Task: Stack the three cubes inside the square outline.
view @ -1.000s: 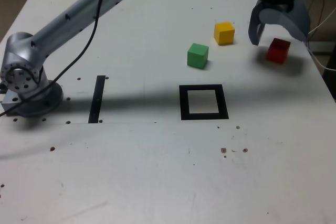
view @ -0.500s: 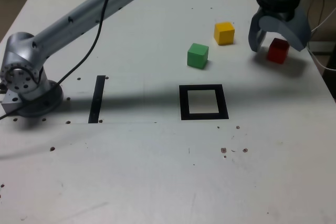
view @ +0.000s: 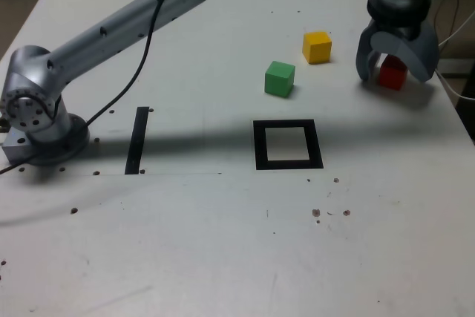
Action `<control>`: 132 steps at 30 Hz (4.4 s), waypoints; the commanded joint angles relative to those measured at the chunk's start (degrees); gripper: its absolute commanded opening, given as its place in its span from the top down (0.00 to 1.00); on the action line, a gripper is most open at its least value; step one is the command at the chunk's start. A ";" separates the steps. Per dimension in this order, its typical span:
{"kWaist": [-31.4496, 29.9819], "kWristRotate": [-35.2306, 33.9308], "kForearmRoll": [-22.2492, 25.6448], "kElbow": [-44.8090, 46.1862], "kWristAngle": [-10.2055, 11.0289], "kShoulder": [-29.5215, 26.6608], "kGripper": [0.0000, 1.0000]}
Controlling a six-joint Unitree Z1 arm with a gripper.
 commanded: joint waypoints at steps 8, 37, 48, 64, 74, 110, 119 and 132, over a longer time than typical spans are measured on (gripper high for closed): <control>-0.86 0.17 -0.49 -1.66 -0.08 0.36 0.62; -1.04 -0.07 1.15 -1.35 0.13 -1.77 0.64; -2.39 -3.22 4.58 1.13 0.20 -7.69 0.64; -5.63 -15.01 3.45 22.25 2.11 -21.05 0.64; -8.11 -23.38 -0.48 36.28 0.36 -29.34 0.64; -15.89 -46.25 -23.35 69.99 -7.02 -40.49 0.64; -15.98 -47.39 -27.75 73.86 -8.06 -39.61 0.64; -15.98 -47.44 -29.36 75.11 -8.25 -38.17 0.64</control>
